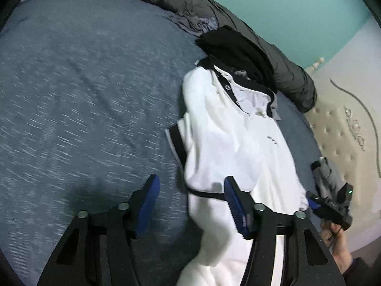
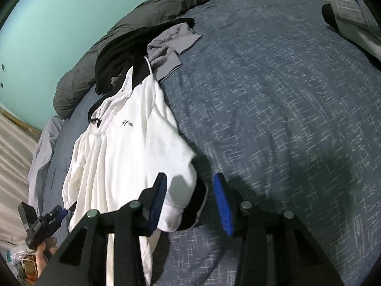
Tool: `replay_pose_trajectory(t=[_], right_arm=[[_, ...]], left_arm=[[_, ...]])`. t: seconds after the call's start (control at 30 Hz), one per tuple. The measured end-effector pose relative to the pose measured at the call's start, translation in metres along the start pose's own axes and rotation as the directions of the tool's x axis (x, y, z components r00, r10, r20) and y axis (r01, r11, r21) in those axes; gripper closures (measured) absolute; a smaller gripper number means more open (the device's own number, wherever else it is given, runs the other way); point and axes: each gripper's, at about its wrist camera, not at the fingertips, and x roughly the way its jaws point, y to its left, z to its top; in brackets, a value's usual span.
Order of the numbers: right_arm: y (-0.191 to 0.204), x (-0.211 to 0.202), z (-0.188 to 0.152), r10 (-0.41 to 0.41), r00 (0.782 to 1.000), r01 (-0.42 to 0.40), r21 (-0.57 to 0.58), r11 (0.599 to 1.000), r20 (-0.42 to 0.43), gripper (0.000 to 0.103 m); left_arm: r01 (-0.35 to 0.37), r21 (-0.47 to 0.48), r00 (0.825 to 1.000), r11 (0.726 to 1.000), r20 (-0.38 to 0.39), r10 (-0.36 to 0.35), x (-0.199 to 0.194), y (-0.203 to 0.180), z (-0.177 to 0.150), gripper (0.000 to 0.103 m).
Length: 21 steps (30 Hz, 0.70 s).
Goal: Fold clothes
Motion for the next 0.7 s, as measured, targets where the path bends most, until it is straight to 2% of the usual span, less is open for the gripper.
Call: replay_pose_trajectory(t=[0.03,0.1,0.17,0.27,0.5,0.7], right_arm=[[0.001,0.001,-0.001,0.002,1.000,-0.002,0.000,1.000,-0.001,0.062],[0.003,0.004,-0.001,0.004,1.000,-0.004,-0.006,1.000,-0.003,0.062],[0.004,0.005,-0.001,0.000,1.000,-0.001,-0.011,1.000,-0.006,0.062],[0.006,0.005,-0.001,-0.002,1.000,0.002,-0.016,1.000,-0.005,0.062],[0.008,0.002,0.002,-0.013,1.000,0.013,-0.034,0.999,-0.002,0.062],[0.007,0.001,0.004,-0.024,1.000,0.024,-0.039,0.999,0.001,0.062]], left_arm=[[0.006,0.006,1.000,1.000,-0.008,-0.006,0.004,-0.002,0.000,0.056],[0.010,0.024,1.000,1.000,-0.025,-0.009,0.010,-0.006,-0.001,0.074],[0.015,0.031,0.999,0.999,-0.038,-0.014,0.013,-0.005,-0.003,0.085],[0.019,0.038,0.999,0.999,-0.036,-0.017,0.011,-0.004,-0.003,0.095],[0.024,0.030,1.000,0.999,0.013,-0.024,-0.006,0.002,0.004,0.098],[-0.006,-0.031,0.991,1.000,0.133,0.010,-0.046,0.029,0.025,0.098]])
